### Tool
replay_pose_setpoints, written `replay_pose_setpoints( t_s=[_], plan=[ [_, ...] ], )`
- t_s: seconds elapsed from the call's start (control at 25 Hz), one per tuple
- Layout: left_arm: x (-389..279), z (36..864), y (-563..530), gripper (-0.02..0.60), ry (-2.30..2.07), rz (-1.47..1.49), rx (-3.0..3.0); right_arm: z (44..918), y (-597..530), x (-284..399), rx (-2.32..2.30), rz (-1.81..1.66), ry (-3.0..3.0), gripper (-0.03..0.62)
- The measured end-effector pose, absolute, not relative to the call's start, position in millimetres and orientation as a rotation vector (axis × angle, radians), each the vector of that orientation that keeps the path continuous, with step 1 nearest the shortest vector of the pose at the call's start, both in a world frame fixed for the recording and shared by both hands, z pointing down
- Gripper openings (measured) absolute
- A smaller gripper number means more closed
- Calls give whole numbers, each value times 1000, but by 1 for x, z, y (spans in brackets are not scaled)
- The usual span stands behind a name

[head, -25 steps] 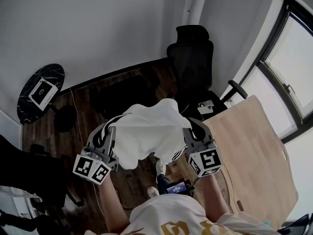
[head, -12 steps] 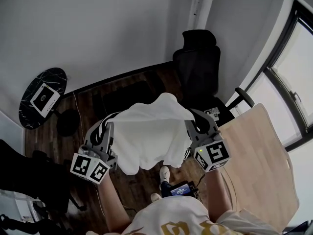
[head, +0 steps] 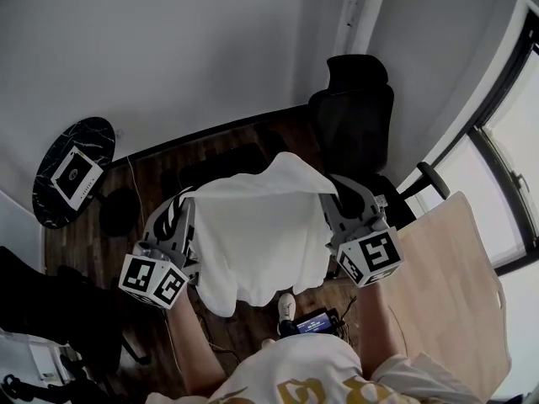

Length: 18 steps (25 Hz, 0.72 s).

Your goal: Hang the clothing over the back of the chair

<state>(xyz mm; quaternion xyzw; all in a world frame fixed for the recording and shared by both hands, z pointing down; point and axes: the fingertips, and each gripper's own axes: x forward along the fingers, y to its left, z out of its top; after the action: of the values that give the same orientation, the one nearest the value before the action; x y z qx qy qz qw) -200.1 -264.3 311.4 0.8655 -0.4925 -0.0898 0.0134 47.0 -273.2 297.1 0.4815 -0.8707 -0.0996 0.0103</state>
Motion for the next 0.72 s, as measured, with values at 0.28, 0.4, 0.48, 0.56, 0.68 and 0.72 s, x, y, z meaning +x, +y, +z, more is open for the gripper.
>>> replay_pose_setpoints(
  t_s=[0.28, 0.4, 0.48, 0.56, 0.68, 0.72],
  plan=[
    [-205, 336, -310, 29, -1582, -186, 2612, 315, -326, 41, 1440, -242, -2749, 34],
    [-213, 343, -328, 29, -1600, -181, 2567, 317, -351, 31, 1381, -248, -2760, 35],
    [-218, 347, -338, 29, -1618, -166, 2542, 318, -363, 24, 1338, -264, -2754, 35],
    [-220, 355, -348, 29, -1638, -116, 2526, 324, -375, 20, 1294, -283, -2745, 35],
    [-219, 370, -358, 29, -1658, -18, 2507, 344, -390, 18, 1216, -257, -2741, 35],
    [-217, 377, -361, 29, -1660, 10, 2498, 351, -393, 18, 1188, -231, -2745, 35]
  ],
)
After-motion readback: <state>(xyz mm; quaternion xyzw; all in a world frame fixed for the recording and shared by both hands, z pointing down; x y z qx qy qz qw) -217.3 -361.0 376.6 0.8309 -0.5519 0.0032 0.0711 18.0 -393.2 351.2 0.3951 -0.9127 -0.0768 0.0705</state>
